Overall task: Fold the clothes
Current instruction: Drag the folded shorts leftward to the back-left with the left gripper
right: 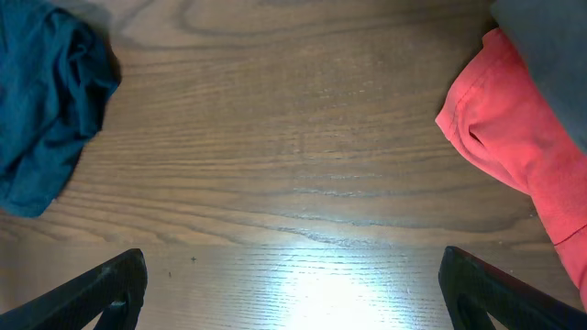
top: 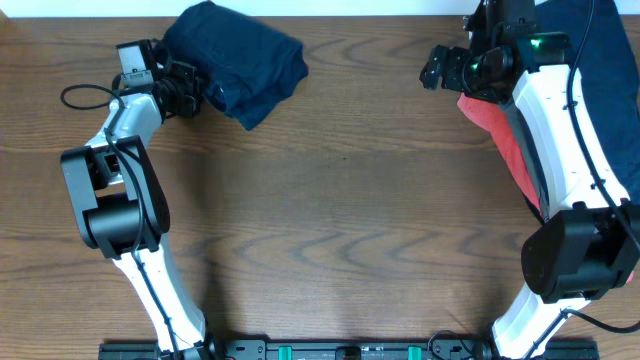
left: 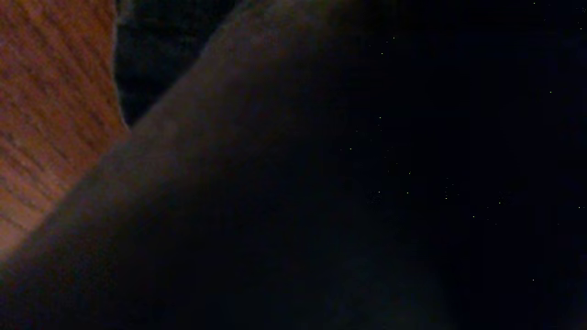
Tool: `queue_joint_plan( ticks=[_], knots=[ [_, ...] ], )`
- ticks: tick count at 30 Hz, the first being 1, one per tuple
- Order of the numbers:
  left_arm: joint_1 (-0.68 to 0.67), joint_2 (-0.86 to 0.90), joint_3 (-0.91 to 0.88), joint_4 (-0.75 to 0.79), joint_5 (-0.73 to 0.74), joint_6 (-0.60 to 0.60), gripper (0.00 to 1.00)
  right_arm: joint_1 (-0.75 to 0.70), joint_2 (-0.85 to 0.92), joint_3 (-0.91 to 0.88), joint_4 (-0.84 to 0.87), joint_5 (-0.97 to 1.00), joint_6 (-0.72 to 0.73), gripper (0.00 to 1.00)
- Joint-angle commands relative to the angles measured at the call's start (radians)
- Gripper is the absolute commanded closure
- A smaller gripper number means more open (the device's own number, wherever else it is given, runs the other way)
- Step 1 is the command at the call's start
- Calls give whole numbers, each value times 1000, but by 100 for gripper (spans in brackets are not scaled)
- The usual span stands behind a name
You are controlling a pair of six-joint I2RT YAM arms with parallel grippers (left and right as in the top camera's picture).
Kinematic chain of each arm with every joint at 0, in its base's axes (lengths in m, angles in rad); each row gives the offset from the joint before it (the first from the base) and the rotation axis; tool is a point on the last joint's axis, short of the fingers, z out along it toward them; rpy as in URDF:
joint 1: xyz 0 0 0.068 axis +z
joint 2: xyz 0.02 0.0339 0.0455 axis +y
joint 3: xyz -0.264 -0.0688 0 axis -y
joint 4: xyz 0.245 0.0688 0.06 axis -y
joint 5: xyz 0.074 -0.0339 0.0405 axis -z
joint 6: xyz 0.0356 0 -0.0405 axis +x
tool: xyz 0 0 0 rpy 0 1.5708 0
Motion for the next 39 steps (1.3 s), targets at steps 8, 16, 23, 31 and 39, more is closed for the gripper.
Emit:
queue_joint_plan(
  ticks=[8, 16, 23, 31, 39],
  knots=[
    [62, -47, -3, 59, -190, -171, 94, 9, -1, 4, 8, 18, -31, 1],
    [61, -47, -3, 58, -309, -231, 94, 9, 0, 4, 32, 18, -31, 1],
    [48, -46, -3, -5, -307, -24, 94, 8, 0, 4, 48, 18, -27, 1],
    [42, -46, -3, -236, -309, 424, 74, 9, 2, 4, 59, 18, -27, 1],
    [42, -46, -3, -309, -372, 674, 14, 9, 3, 4, 64, 18, -27, 1]
  ],
)
